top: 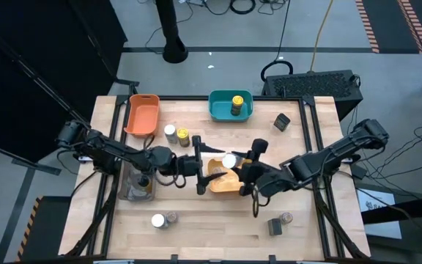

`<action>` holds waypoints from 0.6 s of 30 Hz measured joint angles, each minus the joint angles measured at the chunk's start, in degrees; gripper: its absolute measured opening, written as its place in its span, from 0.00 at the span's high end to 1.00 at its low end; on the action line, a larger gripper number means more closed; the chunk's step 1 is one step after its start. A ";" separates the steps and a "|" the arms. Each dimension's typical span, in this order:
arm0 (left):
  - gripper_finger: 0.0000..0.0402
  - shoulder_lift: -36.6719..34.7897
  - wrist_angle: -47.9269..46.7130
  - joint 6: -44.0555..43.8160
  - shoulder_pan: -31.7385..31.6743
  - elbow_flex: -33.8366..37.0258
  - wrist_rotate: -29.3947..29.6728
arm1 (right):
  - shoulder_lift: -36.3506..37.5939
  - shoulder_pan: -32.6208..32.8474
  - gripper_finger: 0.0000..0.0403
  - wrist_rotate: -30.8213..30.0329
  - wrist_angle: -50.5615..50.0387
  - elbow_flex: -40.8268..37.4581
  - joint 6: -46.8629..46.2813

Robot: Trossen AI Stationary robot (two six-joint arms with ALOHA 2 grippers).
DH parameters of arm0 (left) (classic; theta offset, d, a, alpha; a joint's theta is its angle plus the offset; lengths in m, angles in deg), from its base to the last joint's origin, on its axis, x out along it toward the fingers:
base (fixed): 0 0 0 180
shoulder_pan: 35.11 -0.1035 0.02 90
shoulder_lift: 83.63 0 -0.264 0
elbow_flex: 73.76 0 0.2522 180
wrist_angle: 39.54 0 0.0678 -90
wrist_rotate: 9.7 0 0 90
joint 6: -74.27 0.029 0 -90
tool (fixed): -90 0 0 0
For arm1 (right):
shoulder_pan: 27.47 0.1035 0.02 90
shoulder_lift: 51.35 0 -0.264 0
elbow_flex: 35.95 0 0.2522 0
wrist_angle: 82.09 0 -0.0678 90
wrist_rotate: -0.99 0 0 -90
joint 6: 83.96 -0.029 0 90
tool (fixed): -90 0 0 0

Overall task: Sort spices by type
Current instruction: Put the bottom right white spice bottle into the orange bin

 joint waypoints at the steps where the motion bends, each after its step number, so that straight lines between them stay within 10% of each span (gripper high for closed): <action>1: 0.20 0.00 -1.43 -0.01 -0.23 -0.71 0.00 | -0.49 0.00 0.59 0.01 -0.04 0.27 0.36; 18: 0.20 0.02 -8.39 -1.57 -3.10 -2.44 -4.72 | -1.44 -0.04 0.59 0.03 0.60 1.10 0.24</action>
